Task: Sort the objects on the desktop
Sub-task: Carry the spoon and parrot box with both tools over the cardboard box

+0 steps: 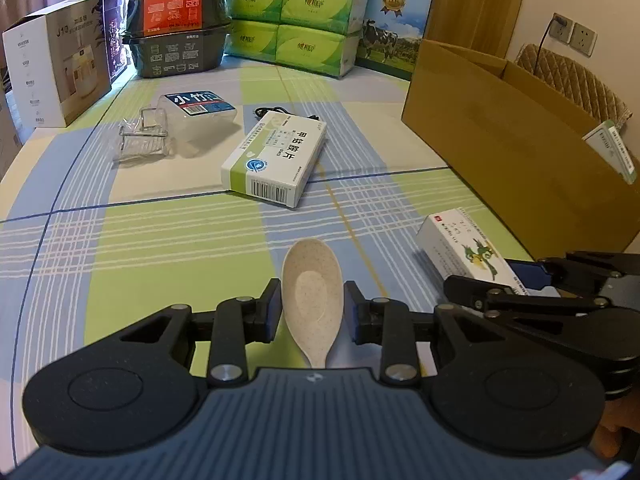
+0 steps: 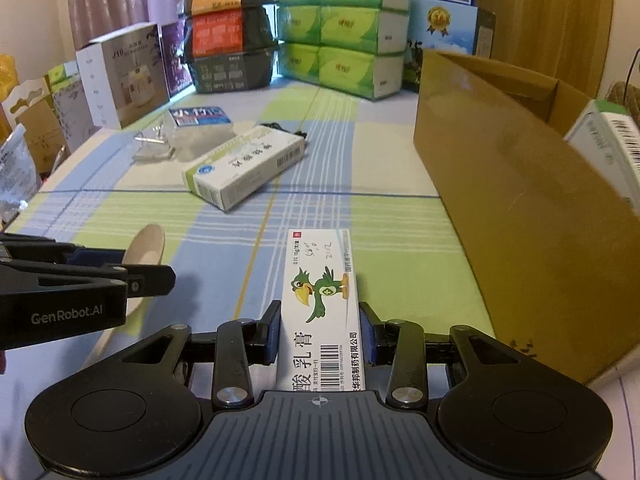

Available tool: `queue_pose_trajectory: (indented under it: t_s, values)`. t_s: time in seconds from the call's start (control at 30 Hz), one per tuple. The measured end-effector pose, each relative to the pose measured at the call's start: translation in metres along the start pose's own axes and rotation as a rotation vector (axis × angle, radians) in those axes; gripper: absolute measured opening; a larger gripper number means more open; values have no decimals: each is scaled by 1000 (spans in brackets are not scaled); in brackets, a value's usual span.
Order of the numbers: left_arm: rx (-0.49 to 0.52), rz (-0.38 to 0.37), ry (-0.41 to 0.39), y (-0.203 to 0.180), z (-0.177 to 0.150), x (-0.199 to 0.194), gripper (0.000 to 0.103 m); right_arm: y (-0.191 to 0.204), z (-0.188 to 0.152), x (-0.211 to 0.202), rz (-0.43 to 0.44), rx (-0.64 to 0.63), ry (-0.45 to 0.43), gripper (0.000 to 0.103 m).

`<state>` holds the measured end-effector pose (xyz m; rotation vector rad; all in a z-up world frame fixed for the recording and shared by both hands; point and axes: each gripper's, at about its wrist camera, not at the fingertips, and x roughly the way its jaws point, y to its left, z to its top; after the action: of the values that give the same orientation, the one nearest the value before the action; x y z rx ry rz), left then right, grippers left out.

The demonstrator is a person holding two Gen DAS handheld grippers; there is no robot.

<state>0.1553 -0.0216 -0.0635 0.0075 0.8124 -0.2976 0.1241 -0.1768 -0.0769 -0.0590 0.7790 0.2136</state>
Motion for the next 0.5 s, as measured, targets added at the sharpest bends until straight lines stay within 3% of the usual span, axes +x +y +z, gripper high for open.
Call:
queue_pose_trajectory:
  t_s: [0.5]
  values:
    - [-144,-16,-25,-43,-15,-58,27,-20,1,-87,21,33,-61,36]
